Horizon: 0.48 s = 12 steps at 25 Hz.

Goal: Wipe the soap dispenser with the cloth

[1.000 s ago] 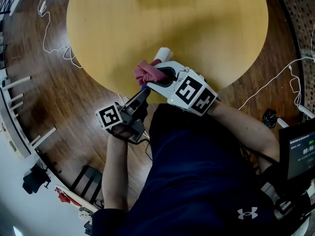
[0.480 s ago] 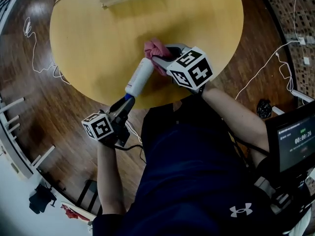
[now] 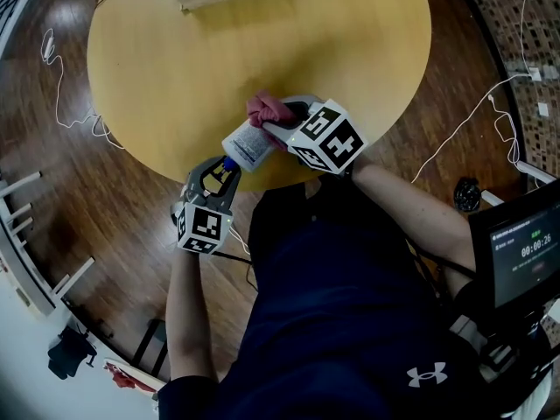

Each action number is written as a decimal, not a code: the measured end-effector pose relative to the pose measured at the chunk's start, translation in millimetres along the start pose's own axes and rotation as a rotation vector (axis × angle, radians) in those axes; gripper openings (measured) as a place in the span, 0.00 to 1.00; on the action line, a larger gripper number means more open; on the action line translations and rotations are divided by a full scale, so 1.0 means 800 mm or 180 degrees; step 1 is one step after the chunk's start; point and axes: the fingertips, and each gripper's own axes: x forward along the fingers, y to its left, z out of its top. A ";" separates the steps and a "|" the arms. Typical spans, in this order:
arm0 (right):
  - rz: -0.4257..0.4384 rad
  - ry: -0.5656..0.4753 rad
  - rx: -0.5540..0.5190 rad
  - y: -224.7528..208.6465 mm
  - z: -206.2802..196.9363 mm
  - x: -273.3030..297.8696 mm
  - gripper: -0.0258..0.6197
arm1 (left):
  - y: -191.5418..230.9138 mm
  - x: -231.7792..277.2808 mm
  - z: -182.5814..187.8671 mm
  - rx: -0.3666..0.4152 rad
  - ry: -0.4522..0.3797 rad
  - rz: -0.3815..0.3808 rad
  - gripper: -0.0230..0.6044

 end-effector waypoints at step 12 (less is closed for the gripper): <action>0.0242 -0.0647 0.0949 -0.010 0.014 -0.024 0.25 | 0.030 -0.029 0.050 -0.0398 0.0248 0.0523 0.54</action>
